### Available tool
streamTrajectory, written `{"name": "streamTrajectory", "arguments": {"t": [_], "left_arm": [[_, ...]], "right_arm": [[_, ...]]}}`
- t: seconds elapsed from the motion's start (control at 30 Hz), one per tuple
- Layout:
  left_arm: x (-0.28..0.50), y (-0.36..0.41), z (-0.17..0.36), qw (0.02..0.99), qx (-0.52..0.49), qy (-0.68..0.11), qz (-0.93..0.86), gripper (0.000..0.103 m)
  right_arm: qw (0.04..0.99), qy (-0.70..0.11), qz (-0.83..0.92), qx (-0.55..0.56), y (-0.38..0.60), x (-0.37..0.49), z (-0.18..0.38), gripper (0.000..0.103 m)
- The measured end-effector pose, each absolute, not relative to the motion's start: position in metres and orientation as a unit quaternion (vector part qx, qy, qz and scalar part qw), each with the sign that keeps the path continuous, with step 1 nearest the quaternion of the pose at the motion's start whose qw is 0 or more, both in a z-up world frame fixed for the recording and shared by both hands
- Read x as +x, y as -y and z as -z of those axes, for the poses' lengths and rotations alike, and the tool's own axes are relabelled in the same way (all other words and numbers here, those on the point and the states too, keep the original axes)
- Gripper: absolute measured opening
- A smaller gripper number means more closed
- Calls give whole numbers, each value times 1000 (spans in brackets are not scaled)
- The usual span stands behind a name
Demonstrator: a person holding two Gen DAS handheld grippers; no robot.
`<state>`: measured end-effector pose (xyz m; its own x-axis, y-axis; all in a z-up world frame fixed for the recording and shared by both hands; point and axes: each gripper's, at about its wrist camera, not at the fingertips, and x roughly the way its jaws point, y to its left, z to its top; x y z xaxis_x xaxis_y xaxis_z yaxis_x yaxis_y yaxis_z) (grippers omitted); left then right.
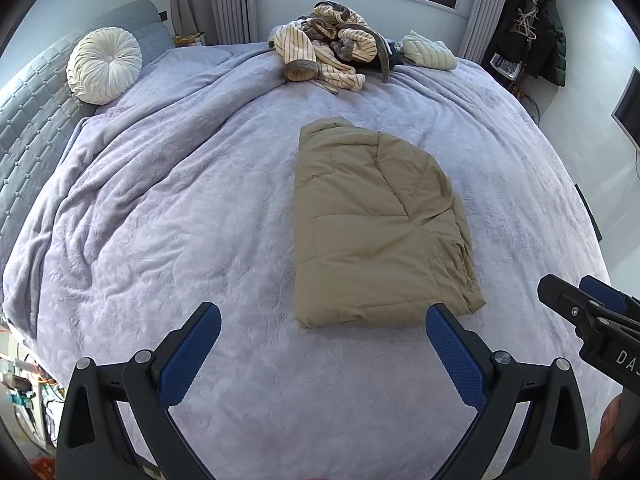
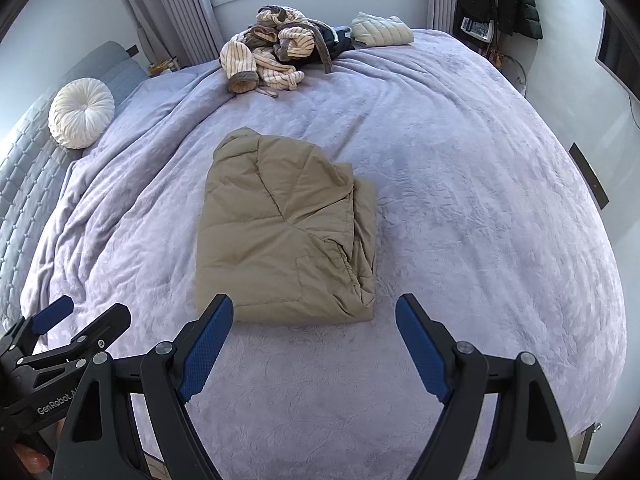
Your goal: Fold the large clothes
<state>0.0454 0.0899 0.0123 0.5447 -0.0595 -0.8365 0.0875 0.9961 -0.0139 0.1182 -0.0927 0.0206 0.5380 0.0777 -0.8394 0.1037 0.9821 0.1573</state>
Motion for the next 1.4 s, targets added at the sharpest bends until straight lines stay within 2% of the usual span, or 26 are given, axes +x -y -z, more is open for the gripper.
{"name": "streamTrajectory", "arguments": {"t": [1.4], "left_arm": [[60,-89,-9,878,23,-476,41,103]], "right_arm": [[871,-484,13,90,99,127,-21,86]]}}
